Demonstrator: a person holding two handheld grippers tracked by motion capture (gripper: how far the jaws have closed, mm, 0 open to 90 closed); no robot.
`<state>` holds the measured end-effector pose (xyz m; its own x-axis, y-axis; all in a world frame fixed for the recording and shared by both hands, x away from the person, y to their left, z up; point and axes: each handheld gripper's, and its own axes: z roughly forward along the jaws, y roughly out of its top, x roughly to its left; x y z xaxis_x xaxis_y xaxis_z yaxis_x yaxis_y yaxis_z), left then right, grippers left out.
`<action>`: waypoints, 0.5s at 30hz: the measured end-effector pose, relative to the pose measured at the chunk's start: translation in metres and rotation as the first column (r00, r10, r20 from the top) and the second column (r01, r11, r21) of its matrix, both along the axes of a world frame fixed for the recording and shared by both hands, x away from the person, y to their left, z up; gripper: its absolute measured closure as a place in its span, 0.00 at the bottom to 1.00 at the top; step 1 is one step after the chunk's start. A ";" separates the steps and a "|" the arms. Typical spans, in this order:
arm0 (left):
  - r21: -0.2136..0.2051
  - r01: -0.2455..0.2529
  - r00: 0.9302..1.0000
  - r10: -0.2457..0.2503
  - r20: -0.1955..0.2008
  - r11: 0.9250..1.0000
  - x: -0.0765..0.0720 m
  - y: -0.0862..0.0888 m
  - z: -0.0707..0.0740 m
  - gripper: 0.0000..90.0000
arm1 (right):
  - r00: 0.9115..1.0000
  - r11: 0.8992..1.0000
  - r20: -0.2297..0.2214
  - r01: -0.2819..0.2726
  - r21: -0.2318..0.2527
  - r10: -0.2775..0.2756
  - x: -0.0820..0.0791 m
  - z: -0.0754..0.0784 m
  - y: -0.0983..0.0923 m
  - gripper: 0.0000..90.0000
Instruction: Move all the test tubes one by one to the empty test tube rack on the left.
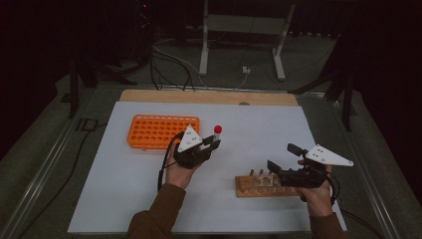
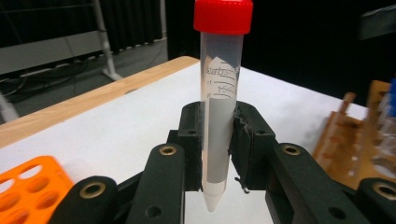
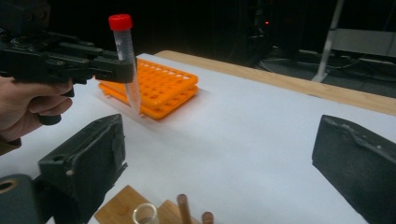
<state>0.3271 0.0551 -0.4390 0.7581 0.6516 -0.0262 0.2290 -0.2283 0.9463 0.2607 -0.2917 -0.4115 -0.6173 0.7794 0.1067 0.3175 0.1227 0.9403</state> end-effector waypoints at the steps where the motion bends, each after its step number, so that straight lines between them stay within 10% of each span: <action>1: 0.000 0.000 1.000 0.000 0.000 1.000 0.000 0.000 0.000 0.84 | 1.000 1.000 0.005 0.004 0.008 -0.004 0.000 0.001 -0.002 0.02; 15: 0.032 -0.133 0.991 0.133 0.015 0.991 0.024 0.015 -0.013 0.84 | 0.996 0.996 0.023 0.080 0.039 -0.081 -0.005 0.004 -0.023 0.00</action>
<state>0.3507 0.0697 -0.4518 0.6646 0.7472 0.0061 0.2476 -0.2279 0.9417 0.2556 -0.3146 -0.4070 -0.5556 0.8223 0.1231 0.3020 0.0616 0.9513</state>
